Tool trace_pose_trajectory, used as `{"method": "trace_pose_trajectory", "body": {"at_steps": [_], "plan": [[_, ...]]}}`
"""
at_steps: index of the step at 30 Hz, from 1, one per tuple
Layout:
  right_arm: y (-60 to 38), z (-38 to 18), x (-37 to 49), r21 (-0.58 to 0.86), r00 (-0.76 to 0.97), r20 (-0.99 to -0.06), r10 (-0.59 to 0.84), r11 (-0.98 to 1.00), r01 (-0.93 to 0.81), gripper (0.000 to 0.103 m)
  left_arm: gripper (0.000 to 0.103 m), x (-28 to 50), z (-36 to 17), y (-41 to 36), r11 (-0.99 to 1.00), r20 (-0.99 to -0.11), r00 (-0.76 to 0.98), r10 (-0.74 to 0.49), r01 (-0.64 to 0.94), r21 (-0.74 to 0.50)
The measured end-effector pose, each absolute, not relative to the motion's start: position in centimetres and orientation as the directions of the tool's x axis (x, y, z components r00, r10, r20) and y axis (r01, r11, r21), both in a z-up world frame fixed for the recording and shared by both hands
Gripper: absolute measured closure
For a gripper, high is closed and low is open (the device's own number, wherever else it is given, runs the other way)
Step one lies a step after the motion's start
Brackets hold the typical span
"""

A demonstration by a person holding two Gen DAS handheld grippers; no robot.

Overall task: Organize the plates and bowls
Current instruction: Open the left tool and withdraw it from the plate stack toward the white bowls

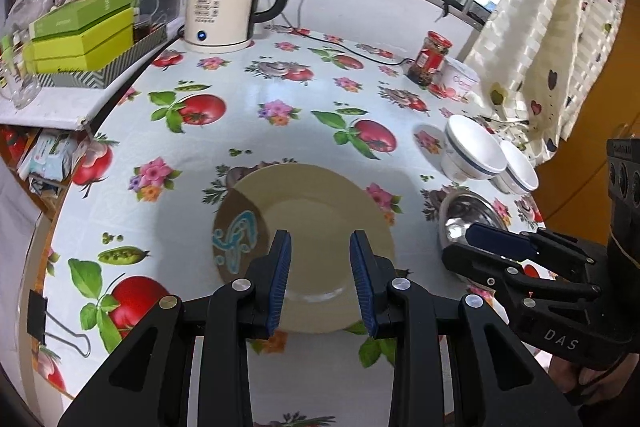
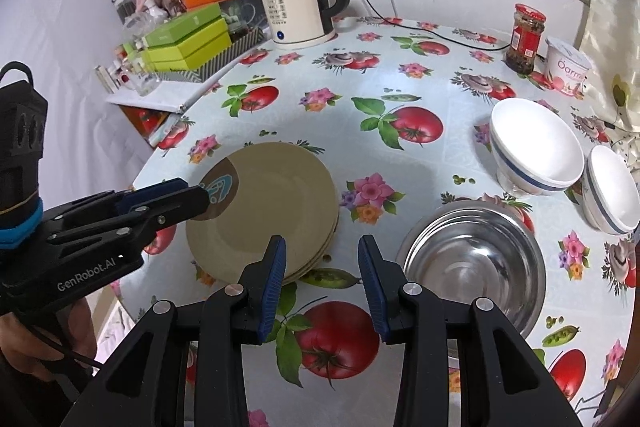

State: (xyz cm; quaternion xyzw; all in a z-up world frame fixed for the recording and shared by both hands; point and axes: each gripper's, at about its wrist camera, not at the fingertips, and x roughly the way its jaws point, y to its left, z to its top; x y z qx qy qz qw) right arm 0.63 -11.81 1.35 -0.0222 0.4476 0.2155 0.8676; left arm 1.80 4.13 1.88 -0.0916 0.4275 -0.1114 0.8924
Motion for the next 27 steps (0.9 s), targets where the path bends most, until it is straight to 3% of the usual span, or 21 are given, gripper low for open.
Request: {"method": "trace_pose_trajectory", "body": {"at_steps": [27], "plan": [[-22.1,1.1,-0.2,0.227,0.57,-0.76,0.314,0.949,-0.22,0.066,0.072,2.8,1.1,2.9,0.943,-0.749,0.578,-0.325,0.135,-0.305]]}}
